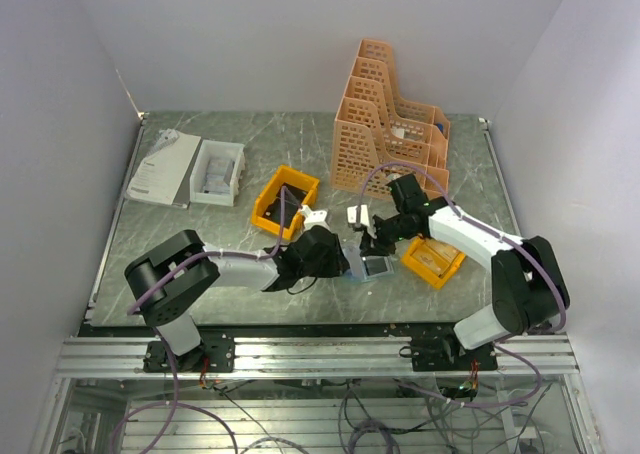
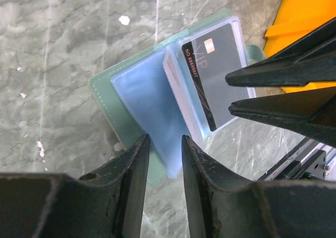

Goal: Put the credit cards into the card holder
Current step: Turn over the card slot in the card holder.

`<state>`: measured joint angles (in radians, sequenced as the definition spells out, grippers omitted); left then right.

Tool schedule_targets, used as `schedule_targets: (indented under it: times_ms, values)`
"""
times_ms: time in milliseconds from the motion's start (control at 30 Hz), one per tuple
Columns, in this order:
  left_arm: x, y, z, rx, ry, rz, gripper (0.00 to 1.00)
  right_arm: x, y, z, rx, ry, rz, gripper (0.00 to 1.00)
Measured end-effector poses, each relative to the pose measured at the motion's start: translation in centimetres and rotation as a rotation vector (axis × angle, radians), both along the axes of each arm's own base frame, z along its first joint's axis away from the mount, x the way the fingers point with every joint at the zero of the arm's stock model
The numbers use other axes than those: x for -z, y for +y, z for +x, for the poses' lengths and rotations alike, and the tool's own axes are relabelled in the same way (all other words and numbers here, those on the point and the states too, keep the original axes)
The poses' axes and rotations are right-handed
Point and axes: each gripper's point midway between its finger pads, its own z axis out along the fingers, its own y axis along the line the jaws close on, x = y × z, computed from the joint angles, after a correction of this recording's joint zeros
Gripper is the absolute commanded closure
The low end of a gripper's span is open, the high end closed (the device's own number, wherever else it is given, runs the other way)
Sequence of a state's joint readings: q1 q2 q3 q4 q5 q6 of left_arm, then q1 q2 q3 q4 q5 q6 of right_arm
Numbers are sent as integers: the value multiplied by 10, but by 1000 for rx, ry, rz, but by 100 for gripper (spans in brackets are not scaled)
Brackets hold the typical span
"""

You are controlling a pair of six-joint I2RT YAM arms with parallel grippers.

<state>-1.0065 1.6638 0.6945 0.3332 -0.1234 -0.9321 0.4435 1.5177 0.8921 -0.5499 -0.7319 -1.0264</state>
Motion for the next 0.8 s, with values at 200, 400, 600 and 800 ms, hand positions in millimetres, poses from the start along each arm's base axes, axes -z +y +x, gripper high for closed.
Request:
schedule_targets:
  times_ms: [200, 400, 600, 800]
  values:
    - [-14, -13, 3, 14, -33, 62, 54, -15, -14, 7, 64, 34, 82, 77]
    - [-7, -13, 7, 16, -33, 184, 51, -19, -21, 8, 106, 77, 115, 76]
    - [-2, -7, 9, 21, -38, 276, 48, -23, -22, 6, 133, 127, 144, 76]
    - [-9, -11, 8, 47, -67, 308, 48, -27, -23, 9, 165, 169, 172, 75]
